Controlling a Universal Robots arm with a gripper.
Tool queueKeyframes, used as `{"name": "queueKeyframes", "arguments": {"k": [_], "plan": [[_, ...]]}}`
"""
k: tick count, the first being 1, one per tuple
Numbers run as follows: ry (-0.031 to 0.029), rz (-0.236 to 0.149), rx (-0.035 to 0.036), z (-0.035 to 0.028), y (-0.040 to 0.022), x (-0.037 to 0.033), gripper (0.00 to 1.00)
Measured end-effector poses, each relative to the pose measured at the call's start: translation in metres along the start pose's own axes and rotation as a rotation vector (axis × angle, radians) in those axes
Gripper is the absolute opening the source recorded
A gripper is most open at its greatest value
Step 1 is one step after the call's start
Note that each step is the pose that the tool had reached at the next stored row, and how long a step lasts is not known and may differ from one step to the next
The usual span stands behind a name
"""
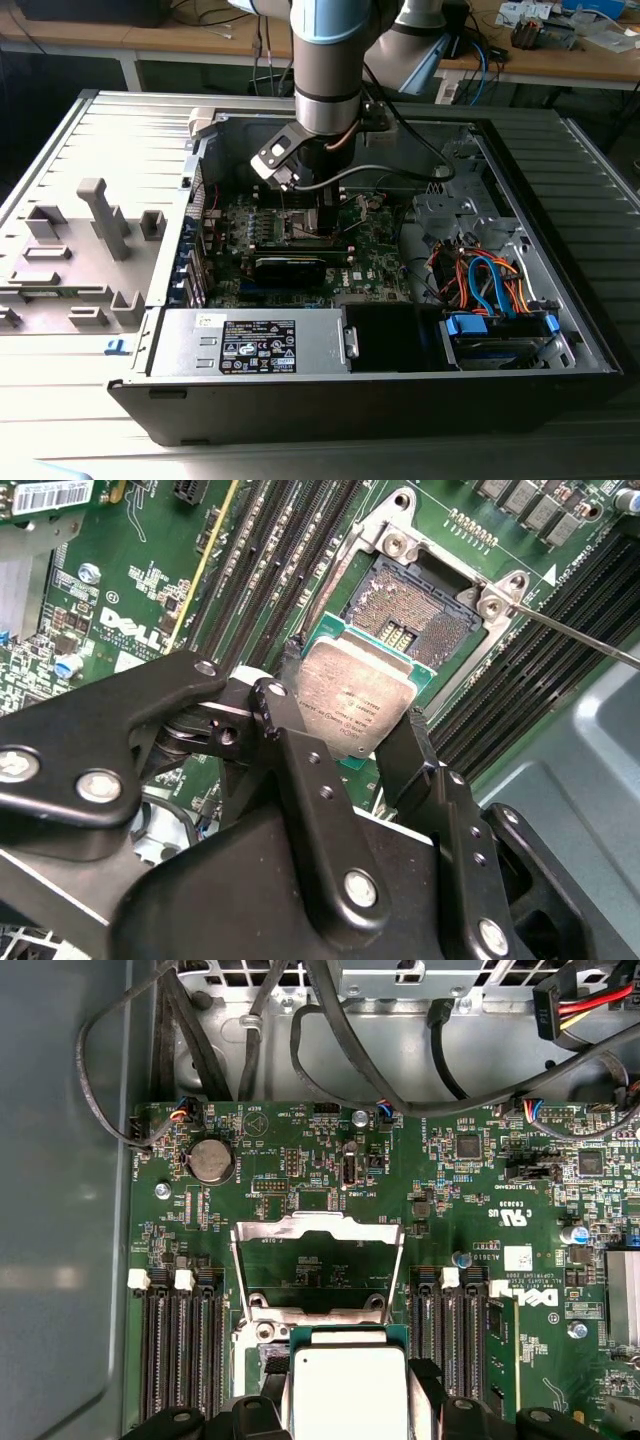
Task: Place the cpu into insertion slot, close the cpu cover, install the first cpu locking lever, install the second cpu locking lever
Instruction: 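Place the cpu into insertion slot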
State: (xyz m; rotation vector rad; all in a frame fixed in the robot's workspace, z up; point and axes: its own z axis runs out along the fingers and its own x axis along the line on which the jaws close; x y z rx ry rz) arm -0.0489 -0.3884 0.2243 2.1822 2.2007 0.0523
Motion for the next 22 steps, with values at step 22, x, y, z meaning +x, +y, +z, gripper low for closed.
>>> {"name": "queueKeyframes", "arguments": {"k": [22], "plan": [[-0.0012, -0.007, -0.0001, 0.0064, -0.0054, 0.0120, 0.55]]}}
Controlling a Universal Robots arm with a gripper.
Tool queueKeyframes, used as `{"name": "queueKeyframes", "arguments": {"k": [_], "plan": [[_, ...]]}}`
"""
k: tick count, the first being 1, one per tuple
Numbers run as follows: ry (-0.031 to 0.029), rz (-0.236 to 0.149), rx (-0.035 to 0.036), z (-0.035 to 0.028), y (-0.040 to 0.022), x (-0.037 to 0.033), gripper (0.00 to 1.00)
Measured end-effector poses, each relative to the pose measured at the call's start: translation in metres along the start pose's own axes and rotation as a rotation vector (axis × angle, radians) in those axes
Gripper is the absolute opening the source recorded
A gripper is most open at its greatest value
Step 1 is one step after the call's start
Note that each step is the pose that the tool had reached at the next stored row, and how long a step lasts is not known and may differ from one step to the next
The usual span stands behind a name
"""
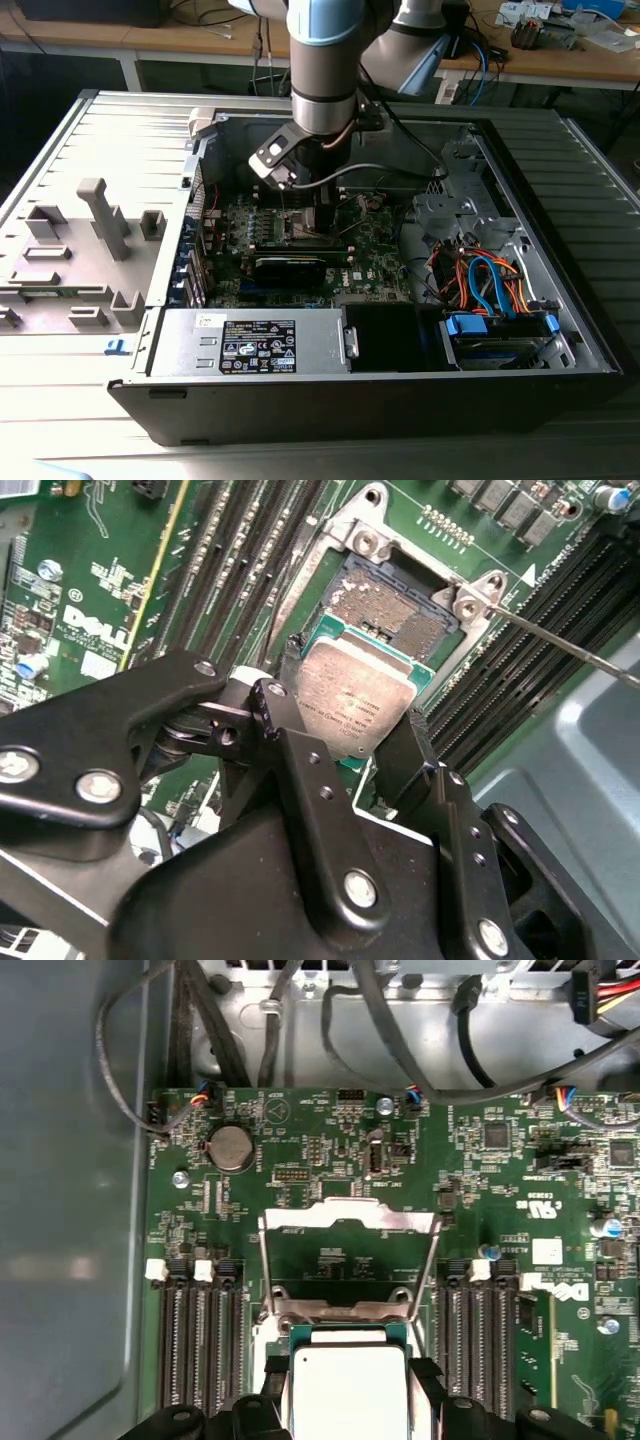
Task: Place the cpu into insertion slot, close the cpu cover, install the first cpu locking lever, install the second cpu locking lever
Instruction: 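Place the cpu into insertion slot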
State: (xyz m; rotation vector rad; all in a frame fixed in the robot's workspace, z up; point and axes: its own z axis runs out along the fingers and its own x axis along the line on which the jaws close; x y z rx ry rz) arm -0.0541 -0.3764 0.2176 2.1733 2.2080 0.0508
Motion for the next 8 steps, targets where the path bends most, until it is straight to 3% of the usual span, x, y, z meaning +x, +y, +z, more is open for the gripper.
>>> {"name": "queueKeyframes", "arguments": {"k": [3, 4, 8], "plan": [[-0.0075, -0.001, 0.0002, 0.0024, -0.0035, 0.0019, 0.55], [-0.0144, -0.001, 0.0002, 0.0036, -0.0049, 0.0023, 0.55], [-0.0208, 0.001, 0.0004, 0.0065, -0.0100, 0.0040, 0.55]]}}
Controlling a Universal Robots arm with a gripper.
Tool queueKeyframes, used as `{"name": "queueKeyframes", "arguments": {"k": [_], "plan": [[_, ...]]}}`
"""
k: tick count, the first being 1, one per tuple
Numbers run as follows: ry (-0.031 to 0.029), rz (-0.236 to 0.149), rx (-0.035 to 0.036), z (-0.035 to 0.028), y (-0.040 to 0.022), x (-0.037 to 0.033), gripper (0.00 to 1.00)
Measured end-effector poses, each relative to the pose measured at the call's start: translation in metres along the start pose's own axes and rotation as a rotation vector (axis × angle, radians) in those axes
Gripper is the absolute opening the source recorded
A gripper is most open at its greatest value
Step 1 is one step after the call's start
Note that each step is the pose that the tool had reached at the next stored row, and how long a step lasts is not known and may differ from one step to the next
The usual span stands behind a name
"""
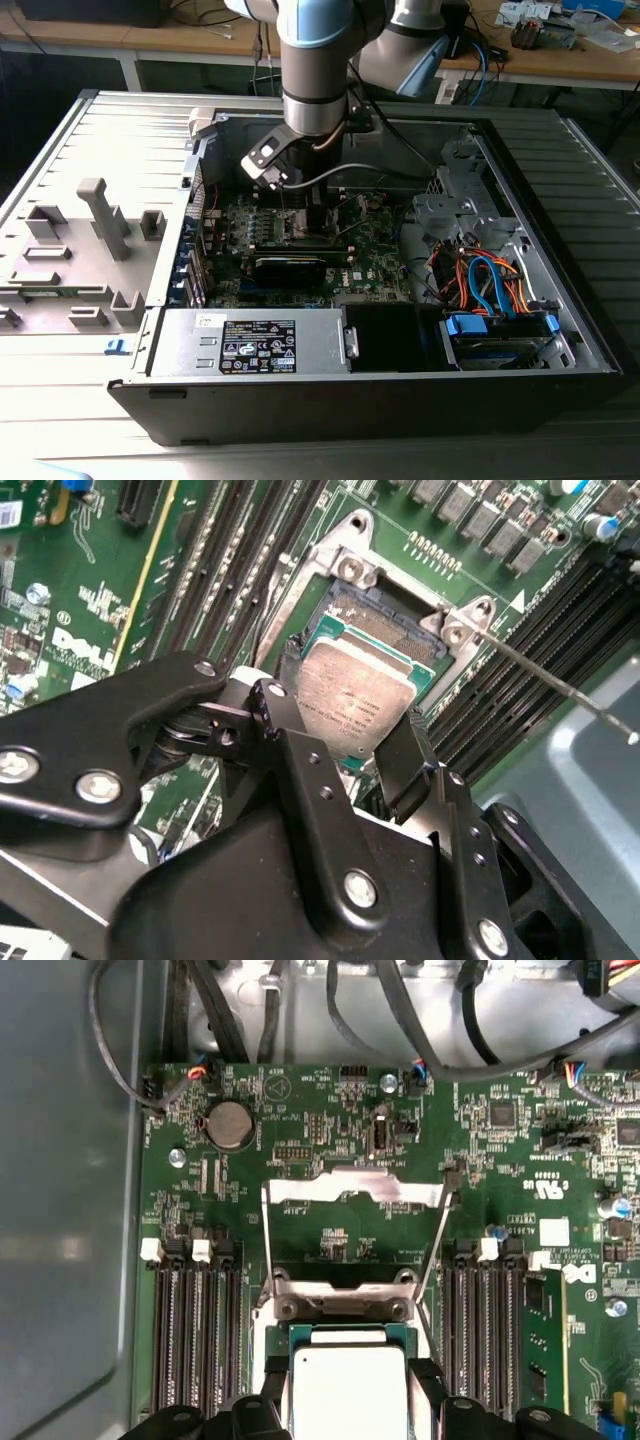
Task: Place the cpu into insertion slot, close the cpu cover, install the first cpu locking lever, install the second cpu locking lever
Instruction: 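Place the cpu into insertion slot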
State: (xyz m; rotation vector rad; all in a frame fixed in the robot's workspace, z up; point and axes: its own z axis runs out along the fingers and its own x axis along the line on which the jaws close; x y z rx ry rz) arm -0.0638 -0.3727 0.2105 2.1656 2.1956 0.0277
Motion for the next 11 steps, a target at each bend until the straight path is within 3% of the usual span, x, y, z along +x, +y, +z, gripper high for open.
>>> {"name": "queueKeyframes", "arguments": {"k": [3, 11], "plan": [[-0.0007, 0.013, 0.0004, 0.0025, -0.0029, 0.0008, 0.55], [-0.0024, 0.019, 0.0009, 0.0123, -0.0037, 0.0012, 0.55]]}}
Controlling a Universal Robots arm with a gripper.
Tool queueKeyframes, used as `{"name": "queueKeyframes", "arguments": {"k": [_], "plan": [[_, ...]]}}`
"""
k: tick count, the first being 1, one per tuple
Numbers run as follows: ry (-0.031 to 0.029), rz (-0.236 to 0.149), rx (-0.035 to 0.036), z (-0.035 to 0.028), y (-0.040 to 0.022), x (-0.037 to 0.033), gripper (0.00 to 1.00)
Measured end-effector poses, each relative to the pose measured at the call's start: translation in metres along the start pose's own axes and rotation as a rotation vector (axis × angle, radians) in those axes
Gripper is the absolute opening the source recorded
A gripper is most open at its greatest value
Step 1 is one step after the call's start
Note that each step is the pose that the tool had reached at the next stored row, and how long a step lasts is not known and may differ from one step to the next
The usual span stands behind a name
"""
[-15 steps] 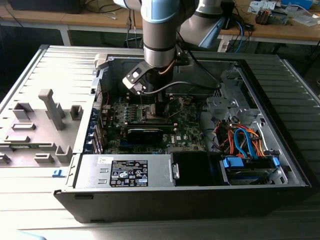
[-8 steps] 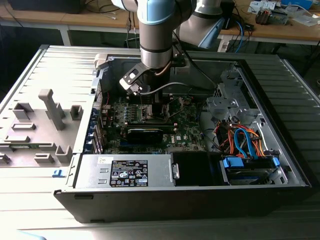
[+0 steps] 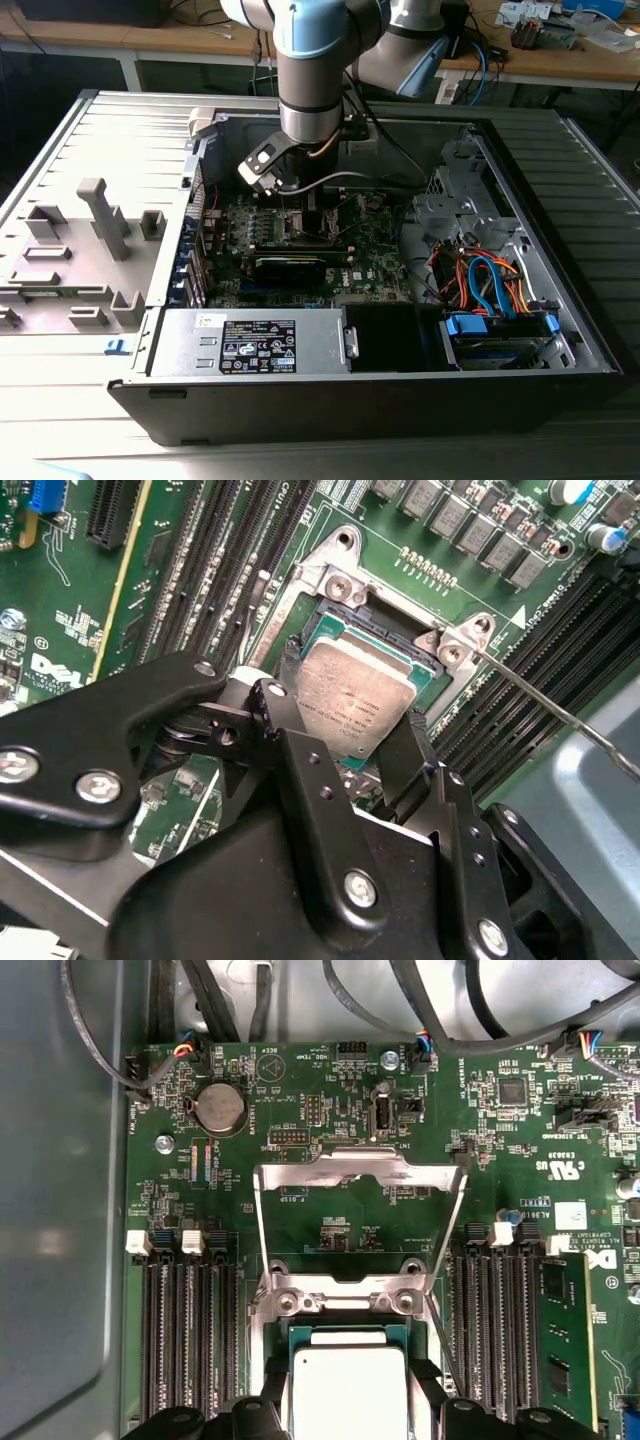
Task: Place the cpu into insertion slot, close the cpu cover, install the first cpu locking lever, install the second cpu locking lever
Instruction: 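Place the cpu into insertion slot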
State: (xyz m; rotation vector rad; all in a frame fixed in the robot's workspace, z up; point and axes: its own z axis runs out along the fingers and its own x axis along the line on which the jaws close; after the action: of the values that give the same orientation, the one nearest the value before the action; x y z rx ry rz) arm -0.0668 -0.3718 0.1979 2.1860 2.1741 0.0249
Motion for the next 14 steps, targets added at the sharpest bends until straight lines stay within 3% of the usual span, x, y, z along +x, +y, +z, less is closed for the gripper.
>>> {"name": "queueKeyframes", "arguments": {"k": [12, 13, 14], "plan": [[0.0016, 0.000, -0.0009, 0.0028, 0.0000, 0.0013, 0.55], [0.0016, 0.000, -0.0010, 0.0027, 0.0000, 0.0014, 0.62], [0.0009, 0.000, -0.0005, 0.0024, -0.0001, 0.0013, 0.62]]}}
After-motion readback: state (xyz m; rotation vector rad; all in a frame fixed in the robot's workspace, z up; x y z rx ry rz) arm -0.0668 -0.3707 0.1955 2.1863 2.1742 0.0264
